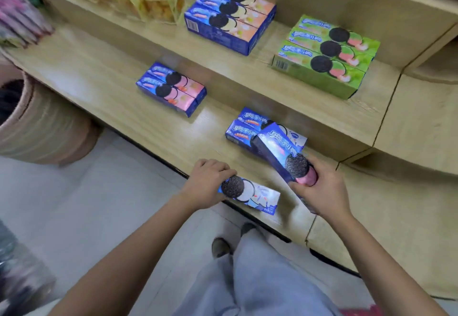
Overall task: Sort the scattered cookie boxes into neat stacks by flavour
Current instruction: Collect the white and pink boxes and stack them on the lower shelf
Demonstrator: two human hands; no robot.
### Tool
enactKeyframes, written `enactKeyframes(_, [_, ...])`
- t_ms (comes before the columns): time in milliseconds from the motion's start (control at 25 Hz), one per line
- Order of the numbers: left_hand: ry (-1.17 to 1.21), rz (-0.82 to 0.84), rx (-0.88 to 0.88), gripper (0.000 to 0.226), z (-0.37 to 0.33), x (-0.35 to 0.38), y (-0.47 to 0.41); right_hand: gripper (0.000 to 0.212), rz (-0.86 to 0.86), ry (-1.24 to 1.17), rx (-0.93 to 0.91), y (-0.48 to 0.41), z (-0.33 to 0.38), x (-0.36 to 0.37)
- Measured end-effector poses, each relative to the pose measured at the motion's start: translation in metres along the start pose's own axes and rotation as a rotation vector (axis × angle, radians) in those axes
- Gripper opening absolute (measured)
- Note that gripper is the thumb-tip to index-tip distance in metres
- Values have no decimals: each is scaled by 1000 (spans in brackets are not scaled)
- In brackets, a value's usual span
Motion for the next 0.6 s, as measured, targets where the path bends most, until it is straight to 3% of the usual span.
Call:
enactKeyframes(320, [9, 81, 165, 65, 26, 49, -79, 58, -127, -12, 192, -15, -31, -9])
enactKeyframes(600, [52, -8, 322, 64, 40, 53, -100, 60, -174, 29, 325, -11, -43, -13])
Point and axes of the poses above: each hand's wrist, its own y-axis away from the middle knuckle, its own x-axis out of the palm, z = x × y, the point moved 2 cm from there along -y, towards the middle knuckle, and after that the axes turned 5 degrees about -z, right-handed, at the moved point
